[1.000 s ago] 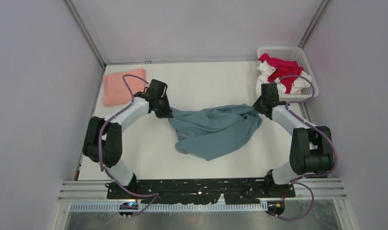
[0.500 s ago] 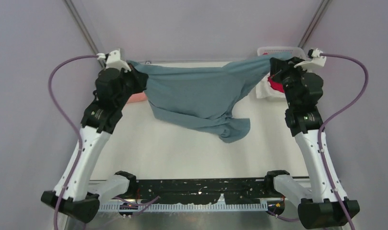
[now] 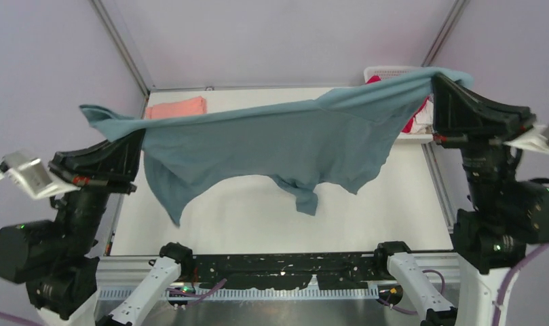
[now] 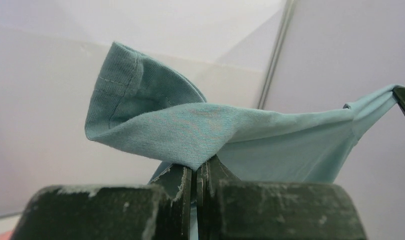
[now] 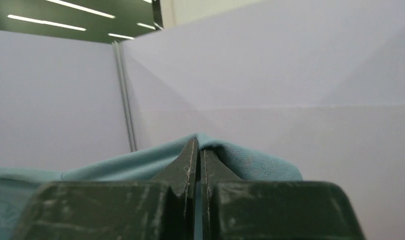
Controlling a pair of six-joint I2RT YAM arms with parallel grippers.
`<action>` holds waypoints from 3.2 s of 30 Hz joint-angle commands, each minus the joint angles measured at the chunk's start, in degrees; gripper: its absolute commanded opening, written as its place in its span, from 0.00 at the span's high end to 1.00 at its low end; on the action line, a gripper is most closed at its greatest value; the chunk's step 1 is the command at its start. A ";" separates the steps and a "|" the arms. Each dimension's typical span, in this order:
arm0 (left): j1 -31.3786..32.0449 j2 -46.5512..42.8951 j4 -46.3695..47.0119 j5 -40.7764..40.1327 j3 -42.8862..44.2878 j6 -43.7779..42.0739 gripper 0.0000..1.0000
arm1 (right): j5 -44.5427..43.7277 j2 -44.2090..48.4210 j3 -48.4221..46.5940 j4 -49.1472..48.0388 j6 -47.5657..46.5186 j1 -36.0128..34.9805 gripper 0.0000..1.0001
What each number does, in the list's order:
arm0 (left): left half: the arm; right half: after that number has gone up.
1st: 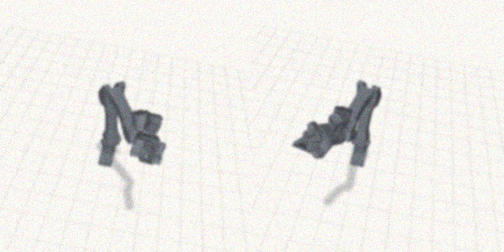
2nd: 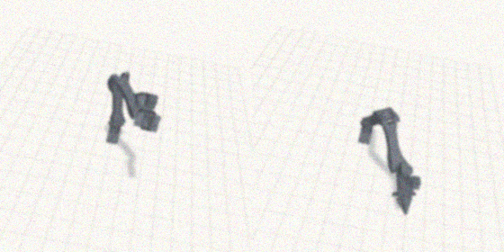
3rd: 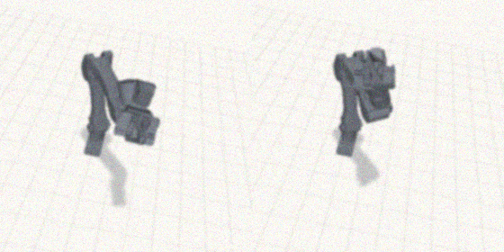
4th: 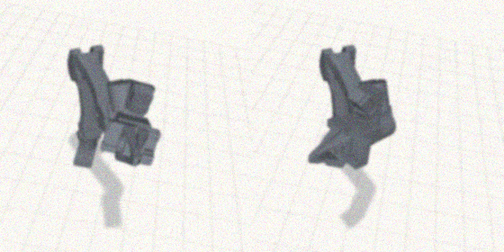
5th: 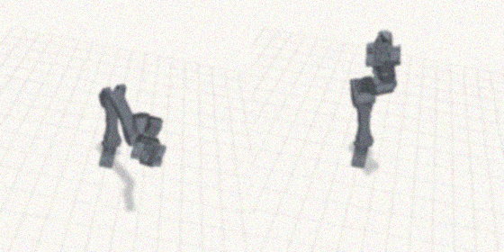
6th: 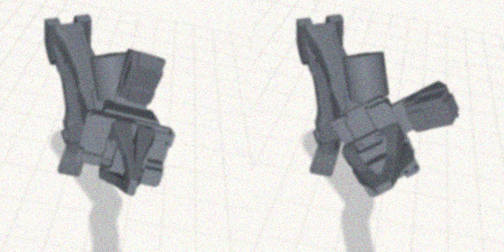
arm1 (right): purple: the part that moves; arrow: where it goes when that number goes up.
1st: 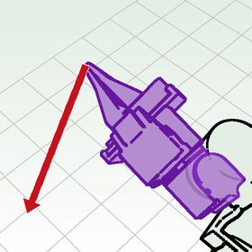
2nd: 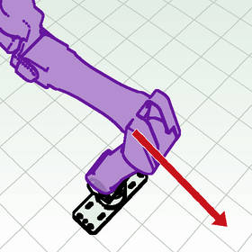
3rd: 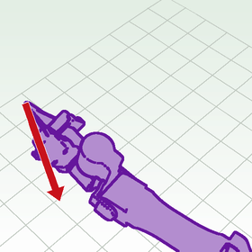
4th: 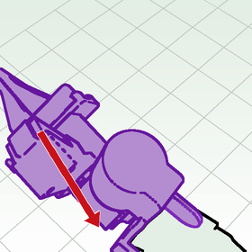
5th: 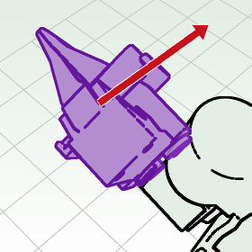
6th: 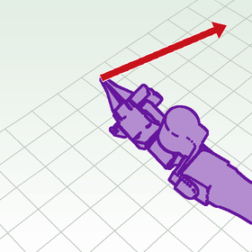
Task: Fold and stack the t-shirts
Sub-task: Flatten out the tshirt
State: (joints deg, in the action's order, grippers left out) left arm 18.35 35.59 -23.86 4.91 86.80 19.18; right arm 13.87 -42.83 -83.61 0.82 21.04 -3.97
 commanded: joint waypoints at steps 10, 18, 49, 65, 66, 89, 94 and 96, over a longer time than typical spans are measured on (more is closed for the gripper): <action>-0.42 -2.26 0.21 2.71 10.66 -2.39 1.00 | -1.59 -4.81 -28.05 5.37 -6.48 0.46 0.95; -0.42 7.55 -0.71 -14.73 6.08 -3.18 1.00 | -5.94 -17.27 -26.64 1.74 -10.11 0.41 0.95; -5.93 55.62 -11.71 -10.05 -9.33 10.22 0.01 | -12.98 -47.41 3.03 3.58 -12.57 -9.91 0.05; -5.29 59.31 -4.90 8.01 -19.26 16.67 0.00 | -16.69 -40.19 31.07 16.17 3.84 -13.79 0.05; -5.21 60.78 -5.17 8.33 -18.59 16.79 0.00 | -17.76 -42.04 30.84 15.98 3.73 -13.68 0.05; -6.15 88.49 -17.54 16.60 10.50 15.68 0.01 | -18.56 -72.55 3.00 22.67 2.89 -3.33 0.05; -6.84 93.82 -19.44 19.51 17.95 15.84 0.00 | -17.37 -78.25 -6.35 26.04 2.17 -2.75 0.05; -7.45 96.44 -21.62 20.63 22.07 16.08 0.00 | -16.93 -79.92 -9.07 26.24 2.37 -2.39 0.05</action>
State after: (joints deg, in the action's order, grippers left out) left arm 11.94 127.59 -42.35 21.61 101.95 35.59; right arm -4.62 -119.42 -87.13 25.52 23.75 -7.03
